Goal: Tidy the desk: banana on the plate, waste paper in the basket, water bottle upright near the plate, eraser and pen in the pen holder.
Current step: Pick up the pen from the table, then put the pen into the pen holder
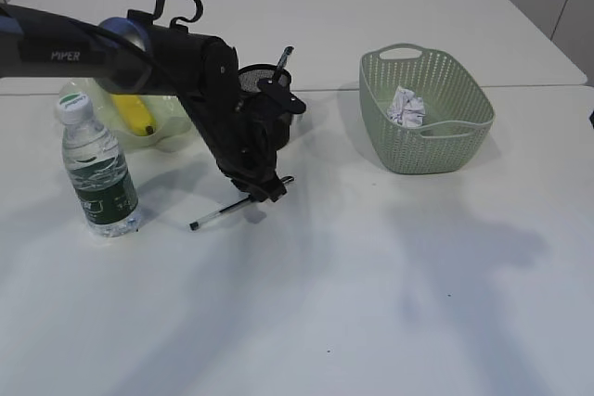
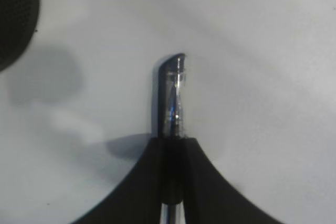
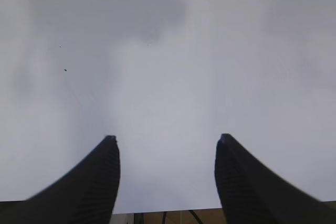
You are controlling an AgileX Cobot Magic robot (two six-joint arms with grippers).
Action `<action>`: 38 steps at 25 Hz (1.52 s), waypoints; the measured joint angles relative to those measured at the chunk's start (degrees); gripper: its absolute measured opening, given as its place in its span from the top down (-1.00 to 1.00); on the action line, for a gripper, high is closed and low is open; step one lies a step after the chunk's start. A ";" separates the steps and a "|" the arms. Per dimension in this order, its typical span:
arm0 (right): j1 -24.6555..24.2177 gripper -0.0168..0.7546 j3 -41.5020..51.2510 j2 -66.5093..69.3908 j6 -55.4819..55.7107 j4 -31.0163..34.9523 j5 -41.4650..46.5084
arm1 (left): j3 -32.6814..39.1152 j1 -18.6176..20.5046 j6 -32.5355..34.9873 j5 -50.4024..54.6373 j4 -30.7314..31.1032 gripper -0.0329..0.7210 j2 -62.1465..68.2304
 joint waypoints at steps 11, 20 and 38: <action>0.00 -0.15 0.00 0.00 0.00 0.00 0.10 | 0.00 1.04 0.00 -1.95 -2.43 0.81 -9.52; 0.00 -0.15 0.00 0.00 -0.11 0.00 0.10 | 0.00 4.97 0.00 -14.05 -8.73 0.81 -16.04; 0.00 -0.15 0.00 0.00 -0.11 0.00 0.10 | 0.10 4.34 0.00 -43.83 -22.25 0.81 -12.04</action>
